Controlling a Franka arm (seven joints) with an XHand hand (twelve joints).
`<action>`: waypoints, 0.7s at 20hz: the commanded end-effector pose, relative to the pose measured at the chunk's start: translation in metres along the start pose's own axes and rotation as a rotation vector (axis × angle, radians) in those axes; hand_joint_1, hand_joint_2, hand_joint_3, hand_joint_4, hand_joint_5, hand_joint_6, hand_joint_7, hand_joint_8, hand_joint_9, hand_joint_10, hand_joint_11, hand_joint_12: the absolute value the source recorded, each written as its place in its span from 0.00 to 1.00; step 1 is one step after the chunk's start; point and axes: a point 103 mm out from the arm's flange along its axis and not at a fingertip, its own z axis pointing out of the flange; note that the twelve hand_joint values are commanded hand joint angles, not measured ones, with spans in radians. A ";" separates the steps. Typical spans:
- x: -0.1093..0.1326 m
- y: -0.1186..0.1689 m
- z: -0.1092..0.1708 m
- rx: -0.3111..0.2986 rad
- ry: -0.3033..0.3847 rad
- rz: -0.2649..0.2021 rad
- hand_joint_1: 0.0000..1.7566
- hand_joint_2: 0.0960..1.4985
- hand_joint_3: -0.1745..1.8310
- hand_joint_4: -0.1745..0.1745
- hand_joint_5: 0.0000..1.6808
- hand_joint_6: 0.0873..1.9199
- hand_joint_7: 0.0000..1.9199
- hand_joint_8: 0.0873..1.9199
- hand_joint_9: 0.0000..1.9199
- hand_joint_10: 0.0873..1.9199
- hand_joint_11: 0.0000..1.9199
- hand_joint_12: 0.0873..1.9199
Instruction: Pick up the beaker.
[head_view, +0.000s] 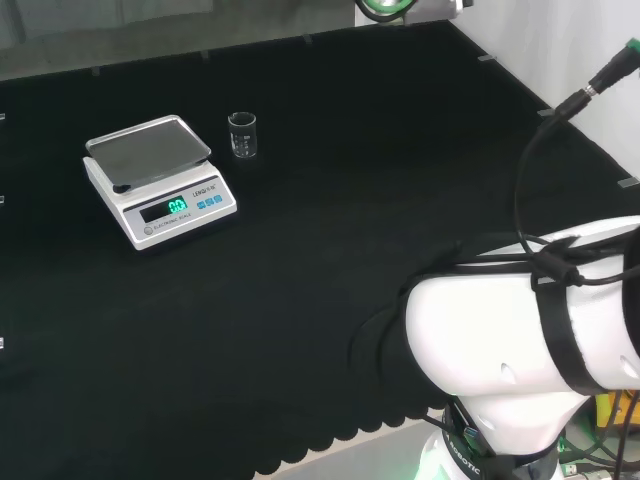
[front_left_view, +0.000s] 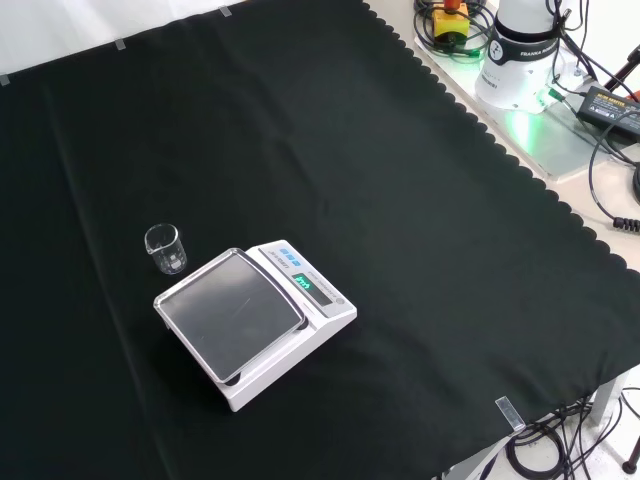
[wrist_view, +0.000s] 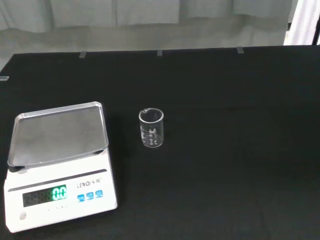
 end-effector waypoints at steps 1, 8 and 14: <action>0.020 0.031 0.030 0.000 0.101 0.036 0.04 0.60 0.18 0.50 0.00 0.00 0.00 0.00 0.00 0.06 0.00 0.64; 0.064 0.063 0.073 -0.007 0.138 0.042 0.05 0.60 0.18 0.49 0.01 0.00 0.00 0.00 0.00 0.10 0.00 0.66; 0.093 0.103 0.100 -0.006 0.125 0.013 0.05 0.61 0.18 0.47 0.02 0.00 0.00 0.00 0.00 0.14 0.00 0.67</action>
